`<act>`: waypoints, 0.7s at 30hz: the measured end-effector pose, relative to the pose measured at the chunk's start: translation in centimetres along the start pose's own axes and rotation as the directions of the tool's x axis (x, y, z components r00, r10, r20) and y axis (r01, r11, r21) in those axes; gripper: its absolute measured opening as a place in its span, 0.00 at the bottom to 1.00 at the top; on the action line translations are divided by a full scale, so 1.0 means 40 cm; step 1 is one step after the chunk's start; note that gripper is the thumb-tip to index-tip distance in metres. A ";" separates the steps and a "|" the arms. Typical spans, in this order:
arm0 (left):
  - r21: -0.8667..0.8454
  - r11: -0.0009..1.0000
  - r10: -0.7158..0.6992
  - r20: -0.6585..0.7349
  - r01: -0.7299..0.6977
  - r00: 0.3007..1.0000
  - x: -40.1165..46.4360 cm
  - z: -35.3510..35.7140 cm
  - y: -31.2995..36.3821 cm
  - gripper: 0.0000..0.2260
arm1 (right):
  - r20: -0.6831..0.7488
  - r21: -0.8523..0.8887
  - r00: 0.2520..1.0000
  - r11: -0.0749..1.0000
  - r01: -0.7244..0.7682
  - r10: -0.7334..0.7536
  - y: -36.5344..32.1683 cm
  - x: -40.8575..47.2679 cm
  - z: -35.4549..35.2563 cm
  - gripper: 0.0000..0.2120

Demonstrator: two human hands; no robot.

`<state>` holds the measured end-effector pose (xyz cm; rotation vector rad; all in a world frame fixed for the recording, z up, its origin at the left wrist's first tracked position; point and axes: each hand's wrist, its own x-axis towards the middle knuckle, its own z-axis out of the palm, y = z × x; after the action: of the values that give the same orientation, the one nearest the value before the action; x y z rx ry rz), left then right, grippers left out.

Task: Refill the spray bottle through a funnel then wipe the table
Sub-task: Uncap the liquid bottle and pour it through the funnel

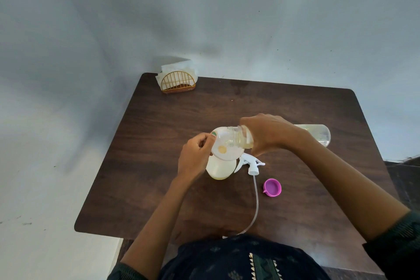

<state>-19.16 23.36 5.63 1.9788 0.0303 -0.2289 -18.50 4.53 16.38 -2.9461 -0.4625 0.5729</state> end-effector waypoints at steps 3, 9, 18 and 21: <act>0.003 1.000 0.005 0.002 -0.005 1.000 0.000 0.000 -0.001 0.17 | 0.007 0.003 1.000 1.000 -0.005 0.005 -0.001 0.002 0.002 0.22; 0.001 1.000 0.001 -0.001 -0.001 1.000 -0.001 0.000 0.000 0.17 | 0.009 0.003 1.000 1.000 -0.009 0.009 0.004 0.009 0.008 0.25; -0.012 1.000 0.010 0.004 -0.010 1.000 -0.003 -0.003 0.002 0.18 | 0.003 -0.012 1.000 1.000 0.006 -0.006 0.001 0.003 0.002 0.23; -0.012 1.000 0.009 0.004 -0.009 1.000 -0.002 -0.003 0.004 0.17 | 0.006 -0.009 1.000 1.000 0.002 -0.002 -0.001 0.001 0.000 0.22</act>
<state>-19.19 23.40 5.81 1.9665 0.0202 -0.2271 -18.48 4.58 16.37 -2.9528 -0.4697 0.5805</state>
